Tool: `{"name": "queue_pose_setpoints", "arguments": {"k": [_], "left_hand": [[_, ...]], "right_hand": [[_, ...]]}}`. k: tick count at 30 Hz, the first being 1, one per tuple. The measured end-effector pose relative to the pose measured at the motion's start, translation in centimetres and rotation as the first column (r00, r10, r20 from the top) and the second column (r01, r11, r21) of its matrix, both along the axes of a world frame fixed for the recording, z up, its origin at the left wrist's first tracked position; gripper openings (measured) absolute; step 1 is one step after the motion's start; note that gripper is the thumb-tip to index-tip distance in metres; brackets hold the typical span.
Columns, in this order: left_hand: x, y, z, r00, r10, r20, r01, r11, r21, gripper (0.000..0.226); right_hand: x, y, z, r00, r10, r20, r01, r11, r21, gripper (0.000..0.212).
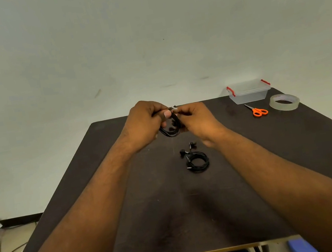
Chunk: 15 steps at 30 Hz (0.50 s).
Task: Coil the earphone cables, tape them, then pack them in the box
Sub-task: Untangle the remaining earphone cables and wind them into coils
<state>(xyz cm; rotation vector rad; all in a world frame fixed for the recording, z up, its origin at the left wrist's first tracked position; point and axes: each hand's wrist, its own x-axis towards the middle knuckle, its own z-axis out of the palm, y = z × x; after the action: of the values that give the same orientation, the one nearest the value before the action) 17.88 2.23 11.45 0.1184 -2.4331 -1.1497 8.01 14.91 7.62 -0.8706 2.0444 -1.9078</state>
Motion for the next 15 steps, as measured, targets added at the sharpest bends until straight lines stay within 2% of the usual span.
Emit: {"name": "queue_pose_setpoints", "arguments": {"k": [1, 3, 7, 11, 15], "left_hand": [[0.0, -0.1, -0.1, 0.998, 0.020, -0.052, -0.020, 1.000, -0.015, 0.016], [0.2, -0.3, 0.0, 0.989, 0.067, -0.133, -0.075, 0.996, -0.058, 0.015], [0.8, -1.1, 0.2, 0.987, 0.087, -0.132, -0.095, 0.994, -0.054, 0.017], [1.3, -1.2, 0.6, 0.998, 0.048, -0.051, -0.046, 0.999, 0.025, 0.017], [1.6, -0.8, 0.9, 0.999, 0.028, -0.032, -0.026, 0.997, 0.070, 0.017]], "right_hand": [[0.4, -0.2, 0.0, 0.989, 0.063, 0.137, -0.050, 0.994, -0.099, 0.016], [0.8, -0.5, 0.2, 0.934, 0.179, 0.309, -0.104, 0.965, -0.242, 0.010], [1.0, -0.7, 0.4, 0.845, 0.305, 0.439, -0.134, 0.916, -0.377, 0.012], [1.6, -1.5, 0.2, 0.857, 0.262, 0.444, -0.054, 0.903, -0.427, 0.011], [2.3, -2.2, -0.4, 0.969, 0.064, 0.238, 0.030, 0.928, -0.371, 0.017]]}}
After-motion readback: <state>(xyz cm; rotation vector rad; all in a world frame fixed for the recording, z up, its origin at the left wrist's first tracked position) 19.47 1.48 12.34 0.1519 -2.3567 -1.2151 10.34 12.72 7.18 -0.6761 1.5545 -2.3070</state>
